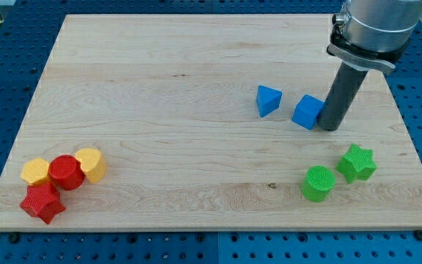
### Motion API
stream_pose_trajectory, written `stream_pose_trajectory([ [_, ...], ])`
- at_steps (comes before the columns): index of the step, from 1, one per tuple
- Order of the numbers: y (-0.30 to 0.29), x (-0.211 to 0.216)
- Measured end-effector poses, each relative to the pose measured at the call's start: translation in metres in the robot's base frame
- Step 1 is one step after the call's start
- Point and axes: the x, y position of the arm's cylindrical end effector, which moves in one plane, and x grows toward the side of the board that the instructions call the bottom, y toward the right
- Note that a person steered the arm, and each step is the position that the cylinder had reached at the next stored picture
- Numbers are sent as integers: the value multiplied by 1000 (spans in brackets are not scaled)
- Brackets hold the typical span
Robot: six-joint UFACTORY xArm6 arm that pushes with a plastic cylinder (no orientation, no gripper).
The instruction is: Move the blue cube closer to the blue triangle
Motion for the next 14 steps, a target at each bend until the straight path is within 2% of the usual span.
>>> stream_pose_trajectory([
  [2, 18, 1],
  [3, 56, -6],
  [4, 61, -23],
  [12, -6, -29],
  [14, -3, -29],
])
